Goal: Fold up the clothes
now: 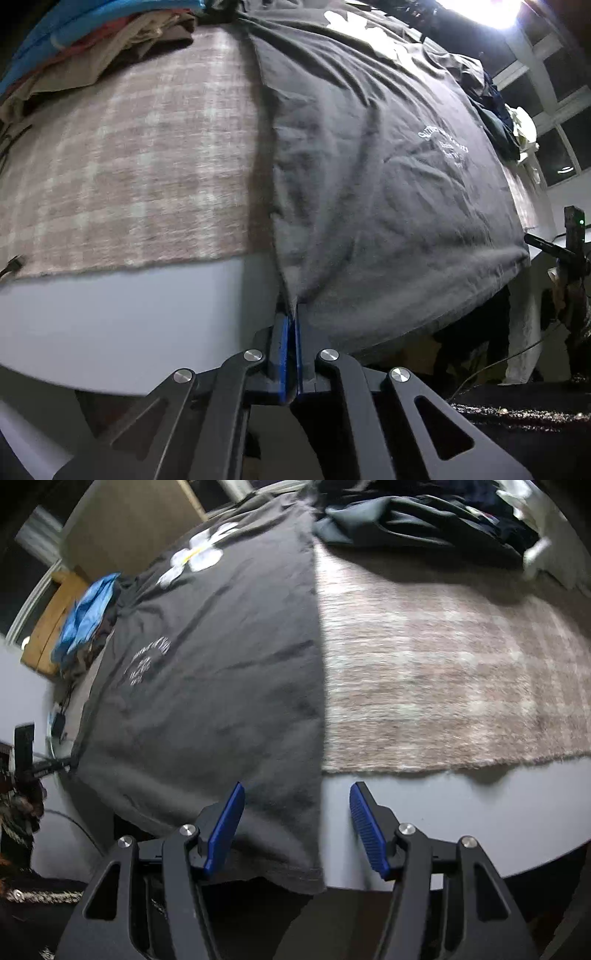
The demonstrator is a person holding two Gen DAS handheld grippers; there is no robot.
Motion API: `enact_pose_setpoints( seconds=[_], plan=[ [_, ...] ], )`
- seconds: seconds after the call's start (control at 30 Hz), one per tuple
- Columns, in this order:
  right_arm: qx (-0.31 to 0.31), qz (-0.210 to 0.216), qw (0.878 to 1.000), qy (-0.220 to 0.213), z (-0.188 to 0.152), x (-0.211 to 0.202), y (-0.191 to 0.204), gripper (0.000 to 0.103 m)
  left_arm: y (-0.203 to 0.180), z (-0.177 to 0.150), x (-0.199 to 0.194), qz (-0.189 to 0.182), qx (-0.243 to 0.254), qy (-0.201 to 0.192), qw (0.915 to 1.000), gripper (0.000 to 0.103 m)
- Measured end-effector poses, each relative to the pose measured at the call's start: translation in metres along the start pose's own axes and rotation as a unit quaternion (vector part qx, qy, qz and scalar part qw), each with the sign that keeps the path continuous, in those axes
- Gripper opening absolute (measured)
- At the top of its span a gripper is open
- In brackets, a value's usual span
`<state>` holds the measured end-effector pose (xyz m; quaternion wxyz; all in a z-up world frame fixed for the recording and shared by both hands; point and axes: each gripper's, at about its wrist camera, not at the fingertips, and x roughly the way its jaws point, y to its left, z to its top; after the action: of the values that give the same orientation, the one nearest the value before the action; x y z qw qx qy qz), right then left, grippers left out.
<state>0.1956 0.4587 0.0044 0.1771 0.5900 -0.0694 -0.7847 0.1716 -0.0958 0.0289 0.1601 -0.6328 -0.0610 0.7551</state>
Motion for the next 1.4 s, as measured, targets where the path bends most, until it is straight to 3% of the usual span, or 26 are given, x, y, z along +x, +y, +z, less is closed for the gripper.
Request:
enact_pose_setpoints(
  seconds=[0.03,0.07,0.13,0.23,0.3,0.43,0.6,0.67,0.73,0.8,0.9,0.97,1.07,1.3,1.4],
  plan=[
    [-0.009,-0.006,1.000,0.002,0.000,0.002,0.003,0.018,0.002,-0.006,-0.015,-0.011,-0.010,-0.018,0.9997,0.002],
    [-0.017,-0.012,1.000,0.004,0.000,0.003,0.006,0.005,0.006,-0.012,-0.025,-0.019,-0.020,-0.032,0.9991,0.002],
    [-0.034,-0.023,0.999,0.008,0.000,0.007,0.012,0.005,0.013,-0.020,-0.030,-0.019,-0.034,-0.039,0.9985,0.002],
    [-0.039,-0.031,0.999,0.012,0.001,0.008,0.014,0.005,0.018,-0.016,-0.012,0.001,-0.029,-0.015,0.9995,0.002],
    [-0.044,-0.039,0.998,0.015,0.002,0.008,0.017,0.005,0.020,-0.012,-0.008,-0.007,-0.040,-0.011,0.9991,0.002],
    [-0.042,-0.041,0.998,0.009,0.004,0.002,0.019,0.004,0.008,-0.002,-0.030,-0.017,-0.015,-0.041,0.9989,0.002],
    [-0.057,-0.076,0.995,0.028,-0.001,0.011,0.028,0.004,0.021,-0.004,-0.004,0.020,-0.003,0.018,0.9996,0.006],
    [-0.046,-0.077,0.996,0.026,0.002,0.001,0.029,0.005,0.018,-0.004,-0.011,0.029,0.008,0.026,0.9992,0.014],
    [-0.031,-0.077,0.996,0.024,0.005,-0.012,0.031,0.006,0.017,-0.004,-0.024,0.044,0.018,0.024,0.9986,0.014],
    [-0.011,-0.067,0.998,0.002,0.009,-0.037,0.029,0.008,0.016,0.005,-0.046,0.051,0.026,0.002,0.9983,0.014],
    [0.009,-0.044,0.997,-0.055,0.023,-0.091,0.020,0.022,0.012,0.022,-0.082,0.055,0.042,-0.039,0.9968,0.017],
    [0.012,-0.036,0.995,-0.089,0.034,-0.120,0.018,0.027,0.004,0.038,-0.103,0.049,0.056,-0.072,0.9946,0.017],
    [0.006,-0.038,0.990,-0.135,0.069,-0.148,0.022,0.028,-0.021,0.064,-0.119,0.039,0.082,-0.109,0.9899,0.025],
    [-0.003,-0.022,0.984,-0.176,0.181,-0.168,-0.010,0.028,-0.126,0.127,-0.072,-0.001,0.172,-0.123,0.9774,0.025],
    [-0.006,-0.005,0.983,-0.181,0.231,-0.165,-0.032,0.028,-0.198,0.171,-0.044,-0.035,0.202,-0.127,0.9705,0.025]
  ],
)
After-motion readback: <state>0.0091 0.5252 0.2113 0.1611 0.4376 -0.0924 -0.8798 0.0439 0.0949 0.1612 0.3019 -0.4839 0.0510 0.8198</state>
